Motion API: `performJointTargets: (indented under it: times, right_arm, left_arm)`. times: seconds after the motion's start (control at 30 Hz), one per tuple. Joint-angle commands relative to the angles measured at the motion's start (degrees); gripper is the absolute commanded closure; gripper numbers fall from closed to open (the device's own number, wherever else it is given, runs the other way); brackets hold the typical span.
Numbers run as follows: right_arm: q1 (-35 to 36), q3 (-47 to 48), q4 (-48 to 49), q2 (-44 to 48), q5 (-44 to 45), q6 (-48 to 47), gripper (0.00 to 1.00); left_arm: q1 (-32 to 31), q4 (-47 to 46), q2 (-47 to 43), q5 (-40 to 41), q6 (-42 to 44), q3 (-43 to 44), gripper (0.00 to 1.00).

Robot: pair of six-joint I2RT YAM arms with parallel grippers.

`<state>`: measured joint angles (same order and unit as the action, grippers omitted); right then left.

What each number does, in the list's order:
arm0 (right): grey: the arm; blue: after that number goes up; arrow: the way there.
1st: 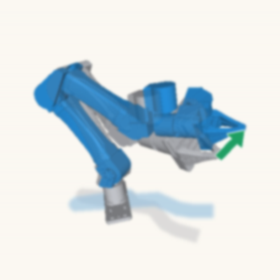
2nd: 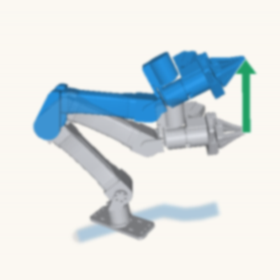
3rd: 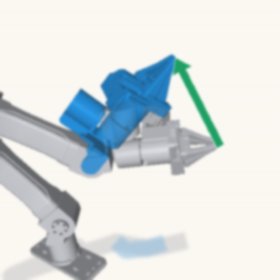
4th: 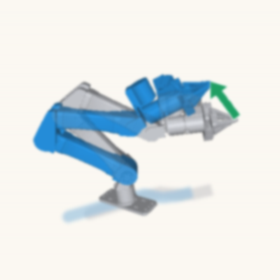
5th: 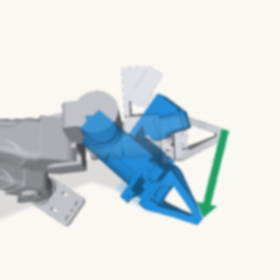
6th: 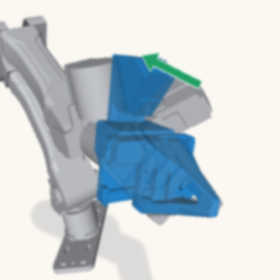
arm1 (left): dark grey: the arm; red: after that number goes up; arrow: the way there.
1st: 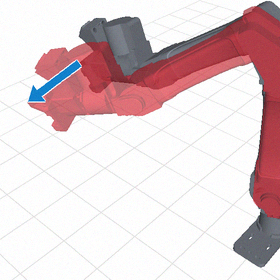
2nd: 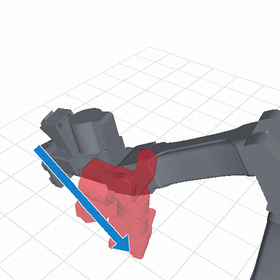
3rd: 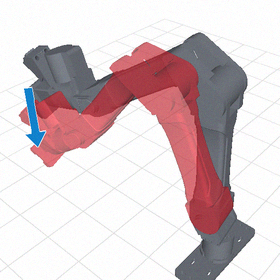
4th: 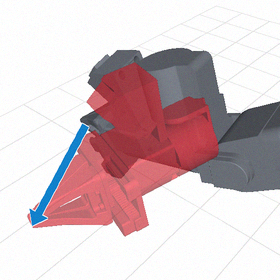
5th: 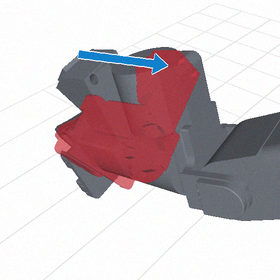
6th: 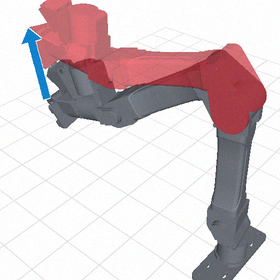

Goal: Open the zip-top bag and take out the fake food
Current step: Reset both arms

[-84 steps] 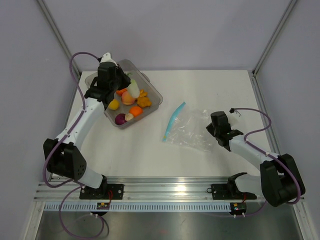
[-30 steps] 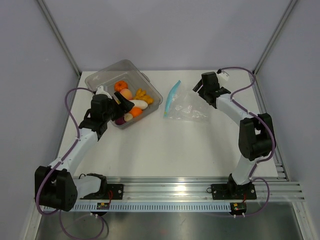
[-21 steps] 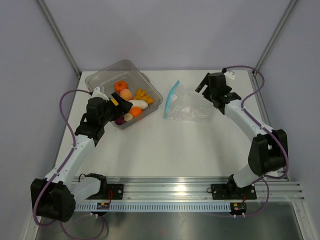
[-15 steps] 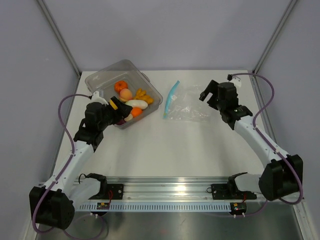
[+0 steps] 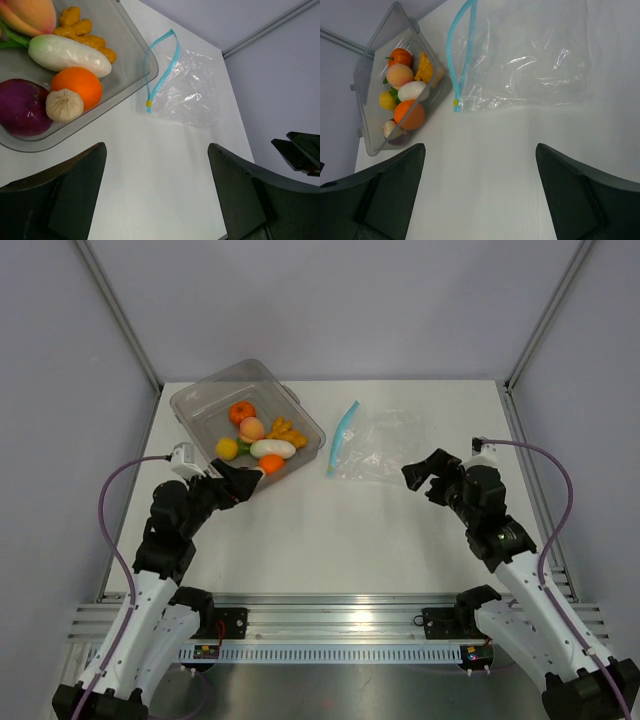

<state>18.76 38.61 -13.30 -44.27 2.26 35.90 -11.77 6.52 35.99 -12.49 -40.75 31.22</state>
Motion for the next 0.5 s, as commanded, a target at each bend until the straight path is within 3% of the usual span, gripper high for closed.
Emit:
performJointTargets:
  times: [0.0,0.13,0.2,0.47]
  right_arm:
    - [0.3,-3.4,0.1,5.0,-2.0,1.9,0.01]
    - [0.3,-7.4,-1.9,11.0,-2.0,2.5,0.01]
    - [0.3,-8.0,-4.6,14.0,-2.0,2.1,0.01]
    - [0.3,-12.9,-7.8,22.7,-2.0,2.8,0.01]
  left_arm:
    - [0.0,0.1,-3.7,-1.8,1.7,-1.9,0.14]
    - [0.0,1.9,-9.5,1.8,3.9,-5.5,0.09]
    - [0.0,2.3,-12.2,3.6,4.4,-7.7,0.01]
    - [0.0,6.7,-21.9,10.0,6.3,-7.9,0.01]
